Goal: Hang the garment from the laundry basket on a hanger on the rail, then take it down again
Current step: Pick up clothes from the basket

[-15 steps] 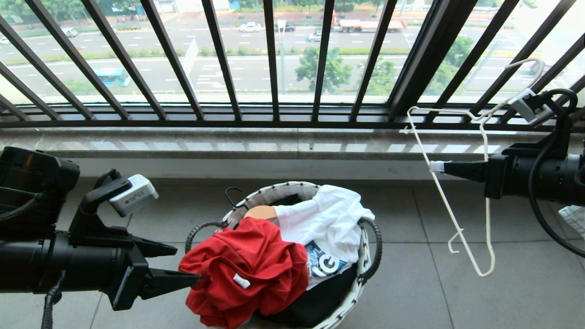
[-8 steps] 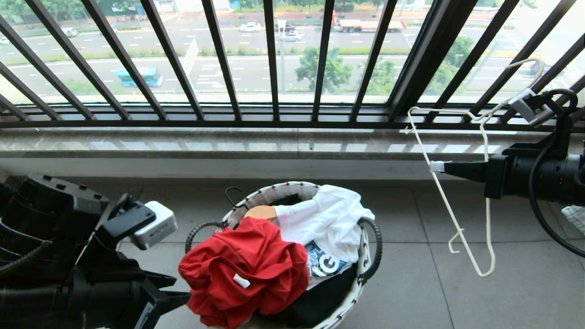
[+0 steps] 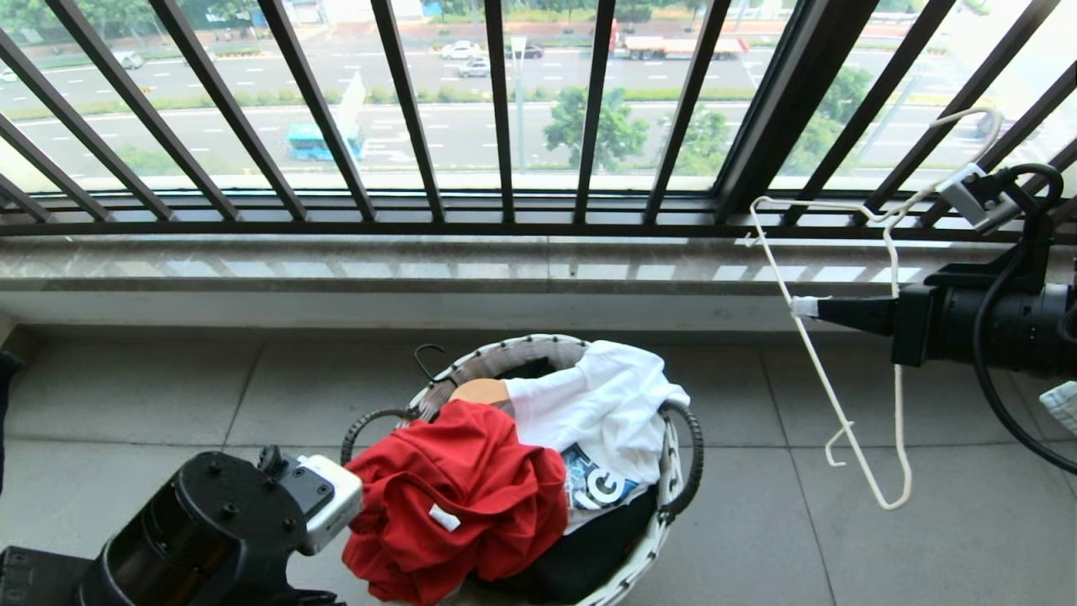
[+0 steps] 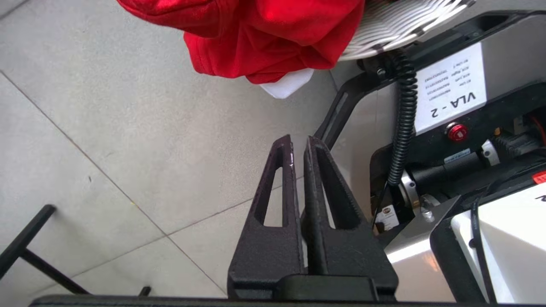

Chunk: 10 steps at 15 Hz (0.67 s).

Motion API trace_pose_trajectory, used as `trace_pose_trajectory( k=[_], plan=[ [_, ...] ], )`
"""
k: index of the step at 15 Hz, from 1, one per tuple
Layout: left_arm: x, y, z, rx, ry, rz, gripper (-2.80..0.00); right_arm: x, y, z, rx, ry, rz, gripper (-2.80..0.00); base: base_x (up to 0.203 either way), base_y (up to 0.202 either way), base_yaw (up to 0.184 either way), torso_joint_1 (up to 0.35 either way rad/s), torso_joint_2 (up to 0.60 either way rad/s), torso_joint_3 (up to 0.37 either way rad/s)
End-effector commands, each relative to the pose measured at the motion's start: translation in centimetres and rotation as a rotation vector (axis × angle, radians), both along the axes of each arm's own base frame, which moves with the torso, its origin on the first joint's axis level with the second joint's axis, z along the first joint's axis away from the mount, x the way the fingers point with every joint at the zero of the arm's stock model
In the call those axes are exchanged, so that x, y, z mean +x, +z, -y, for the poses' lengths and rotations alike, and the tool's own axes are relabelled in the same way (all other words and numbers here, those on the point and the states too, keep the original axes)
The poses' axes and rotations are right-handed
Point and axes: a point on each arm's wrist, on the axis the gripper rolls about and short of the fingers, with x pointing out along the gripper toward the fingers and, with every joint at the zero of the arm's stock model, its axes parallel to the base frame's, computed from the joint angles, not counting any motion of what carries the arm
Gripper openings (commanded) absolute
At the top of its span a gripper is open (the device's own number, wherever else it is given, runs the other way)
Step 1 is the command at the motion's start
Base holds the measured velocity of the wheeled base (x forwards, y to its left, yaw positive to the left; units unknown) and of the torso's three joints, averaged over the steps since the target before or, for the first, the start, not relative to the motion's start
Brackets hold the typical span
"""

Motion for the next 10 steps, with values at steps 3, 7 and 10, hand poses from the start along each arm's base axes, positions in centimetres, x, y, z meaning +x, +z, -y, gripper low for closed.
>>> trace_pose_trajectory(
  k=[3, 7, 10],
  plan=[
    [0.1, -3.5, 0.3, 0.14, 0.05, 0.053, 0.0, 0.0, 0.0, 0.0, 0.001, 0.004, 0.002, -2.8, 0.0, 0.0, 0.0, 0.0, 0.0, 0.0],
    [2.2, -5.9, 2.7, 0.119, 0.106, 0.179, 0.0, 0.0, 0.0, 0.0, 0.001, 0.004, 0.002, -2.8, 0.0, 0.0, 0.0, 0.0, 0.0, 0.0],
    [3.8, -6.6, 4.2, 0.175, 0.214, 0.352, 0.0, 0.1, 0.0, 0.0, 0.001, 0.003, 0.0, -2.8, 0.0, 0.0, 0.0, 0.0, 0.0, 0.0]
  ],
)
